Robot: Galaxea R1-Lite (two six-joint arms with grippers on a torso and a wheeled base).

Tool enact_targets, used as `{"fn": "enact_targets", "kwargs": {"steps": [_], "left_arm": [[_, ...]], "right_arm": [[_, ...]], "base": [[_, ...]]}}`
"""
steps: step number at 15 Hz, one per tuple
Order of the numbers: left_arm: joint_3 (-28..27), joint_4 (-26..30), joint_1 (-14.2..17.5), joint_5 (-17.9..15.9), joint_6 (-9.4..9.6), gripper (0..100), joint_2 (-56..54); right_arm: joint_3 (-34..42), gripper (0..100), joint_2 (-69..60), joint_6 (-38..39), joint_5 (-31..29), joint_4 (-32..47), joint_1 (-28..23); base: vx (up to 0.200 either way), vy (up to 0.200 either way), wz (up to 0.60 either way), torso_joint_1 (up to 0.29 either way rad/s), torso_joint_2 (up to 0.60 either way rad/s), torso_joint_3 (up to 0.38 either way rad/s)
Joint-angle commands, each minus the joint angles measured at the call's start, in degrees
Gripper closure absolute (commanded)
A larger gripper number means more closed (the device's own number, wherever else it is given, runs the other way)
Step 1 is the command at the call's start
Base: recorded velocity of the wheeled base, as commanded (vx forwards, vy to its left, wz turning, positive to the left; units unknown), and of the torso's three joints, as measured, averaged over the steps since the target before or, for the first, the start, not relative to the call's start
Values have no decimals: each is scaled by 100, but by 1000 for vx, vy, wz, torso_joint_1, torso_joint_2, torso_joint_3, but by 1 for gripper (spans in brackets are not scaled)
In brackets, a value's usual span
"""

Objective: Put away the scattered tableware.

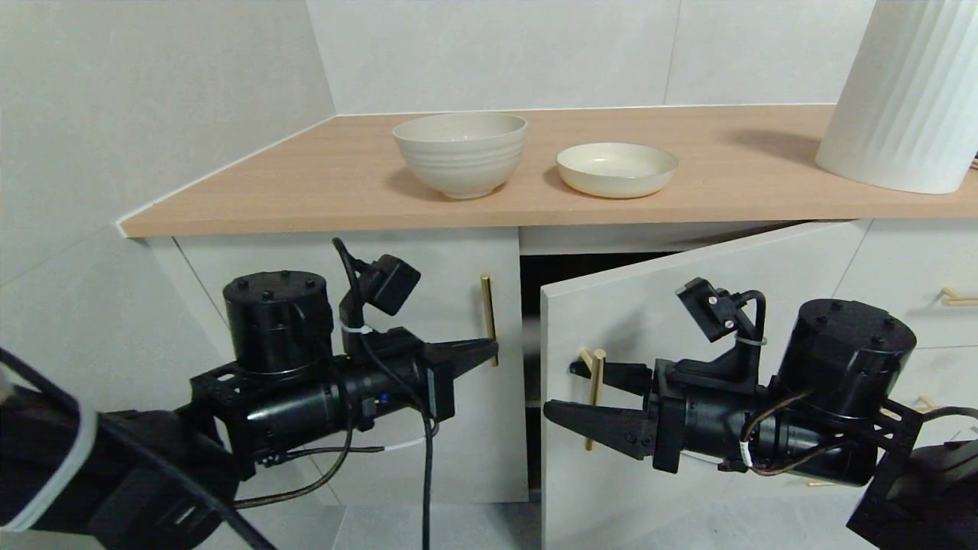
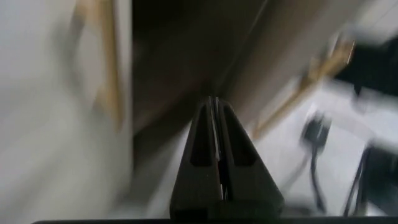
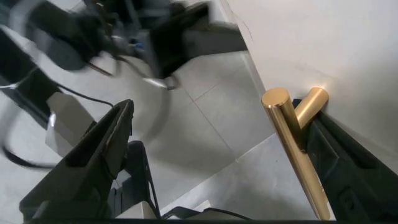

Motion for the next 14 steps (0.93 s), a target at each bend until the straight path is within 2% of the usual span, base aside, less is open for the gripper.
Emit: {"fn": "enact_targets", "kwargs": {"steps": [1, 5, 7, 10, 14], "left_arm": [[51, -896, -239, 8, -384, 100, 1078], [-10, -2338, -467, 26, -480, 100, 1763], [-107, -2461, -502, 52, -586, 100, 1895], [-221, -3041, -573, 166, -604, 100, 2203], [-221, -3269, -696, 166, -604, 100, 2229]], "right_arm": [[15, 0, -16, -8, -6, -26, -1], [41, 0, -7, -34, -6, -26, 8], [103, 0, -16, -78, -6, -26, 8], [244, 0, -25, -561, -23, -17, -1], [481, 0, -121, -781, -32, 0, -195]], "base": [[0, 0, 0, 0, 0, 0], [0, 0, 0, 0, 0, 0], [0, 0, 0, 0, 0, 0], [0, 0, 0, 0, 0, 0], [0, 0, 0, 0, 0, 0]]}}
